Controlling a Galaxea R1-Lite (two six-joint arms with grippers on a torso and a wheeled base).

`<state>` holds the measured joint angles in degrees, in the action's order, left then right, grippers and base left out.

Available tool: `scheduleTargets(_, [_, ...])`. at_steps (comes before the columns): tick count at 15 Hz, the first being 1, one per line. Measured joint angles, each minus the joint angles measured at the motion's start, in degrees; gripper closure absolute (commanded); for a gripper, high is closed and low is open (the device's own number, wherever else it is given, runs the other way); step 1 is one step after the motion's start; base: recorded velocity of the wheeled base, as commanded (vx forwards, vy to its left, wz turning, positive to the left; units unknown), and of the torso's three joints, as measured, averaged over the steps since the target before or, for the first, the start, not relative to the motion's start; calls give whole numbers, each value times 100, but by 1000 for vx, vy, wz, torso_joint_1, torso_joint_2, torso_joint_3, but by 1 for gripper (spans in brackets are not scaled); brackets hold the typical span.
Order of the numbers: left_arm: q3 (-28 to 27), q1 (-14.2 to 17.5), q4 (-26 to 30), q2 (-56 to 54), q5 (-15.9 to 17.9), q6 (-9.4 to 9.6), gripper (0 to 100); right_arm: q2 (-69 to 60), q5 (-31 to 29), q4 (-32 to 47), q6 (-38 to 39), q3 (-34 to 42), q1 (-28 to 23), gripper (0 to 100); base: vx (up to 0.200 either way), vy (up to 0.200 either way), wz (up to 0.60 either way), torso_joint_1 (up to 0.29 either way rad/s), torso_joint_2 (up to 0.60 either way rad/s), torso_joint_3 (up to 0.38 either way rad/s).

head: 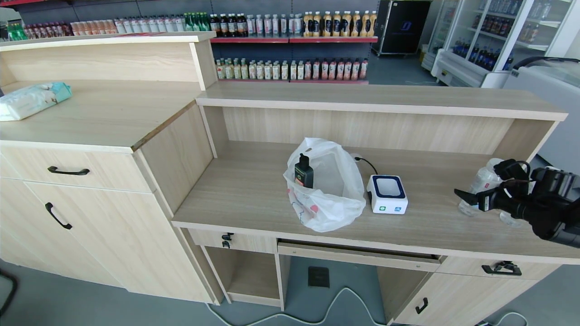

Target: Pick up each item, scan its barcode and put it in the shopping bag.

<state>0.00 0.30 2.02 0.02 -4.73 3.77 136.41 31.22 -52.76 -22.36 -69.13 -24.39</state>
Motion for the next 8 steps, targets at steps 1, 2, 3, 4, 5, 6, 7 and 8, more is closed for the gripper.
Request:
scheduleTargets(1, [0,0,-2,0,0,2,0,6,1,-4,132,-27,-9,100,0,0,0,0,0,0])
scheduleTargets(2, [0,0,0,0,0,2,0,17,1,-44,369,-74,-22,100,0,0,0,0,0,0])
scheduleTargets(3, [0,0,0,0,0,2,0,28,6,-94,449,-116,-30,100,0,0,0,0,0,0])
scheduleTargets(4, [0,0,0,0,0,2,0,39,9,-88,455,-132,-30,100,0,0,0,0,0,0])
scheduleTargets(5, [0,2,-2,0,0,2,0,49,6,-83,460,-143,-29,100,0,0,0,0,0,0])
scheduleTargets(6, [0,5,0,0,2,2,0,52,9,-85,457,-148,-24,100,0,0,0,0,0,0])
scheduleTargets(7, [0,2,0,0,0,2,0,66,9,-91,451,-148,-38,100,0,0,0,0,0,0])
scheduleTargets(8, [0,2,-2,0,0,2,0,72,1,-96,449,-145,-57,100,0,0,0,0,0,0])
